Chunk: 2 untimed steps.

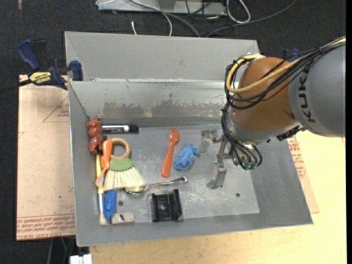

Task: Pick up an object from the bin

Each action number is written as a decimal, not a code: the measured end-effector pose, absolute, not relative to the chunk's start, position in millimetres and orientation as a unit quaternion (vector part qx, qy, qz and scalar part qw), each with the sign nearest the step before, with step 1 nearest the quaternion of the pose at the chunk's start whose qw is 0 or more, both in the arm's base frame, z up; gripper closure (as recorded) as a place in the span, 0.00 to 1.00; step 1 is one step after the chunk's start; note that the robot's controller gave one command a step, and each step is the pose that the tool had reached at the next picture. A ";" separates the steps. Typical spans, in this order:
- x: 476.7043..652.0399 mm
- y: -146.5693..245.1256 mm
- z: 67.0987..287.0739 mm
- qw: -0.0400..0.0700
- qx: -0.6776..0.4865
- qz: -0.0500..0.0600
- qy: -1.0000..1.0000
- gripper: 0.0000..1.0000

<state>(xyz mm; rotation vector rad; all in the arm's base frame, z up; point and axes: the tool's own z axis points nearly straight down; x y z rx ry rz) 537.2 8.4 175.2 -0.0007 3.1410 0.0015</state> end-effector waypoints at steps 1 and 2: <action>537.2 8.3 175.2 0.000 0.000 0.000 1.000 0.00; 583.5 35.1 108.0 0.005 -0.214 0.000 0.977 0.00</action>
Offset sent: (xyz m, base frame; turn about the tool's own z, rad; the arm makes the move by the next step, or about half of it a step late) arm 0.0659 0.0385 -0.1052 -0.6404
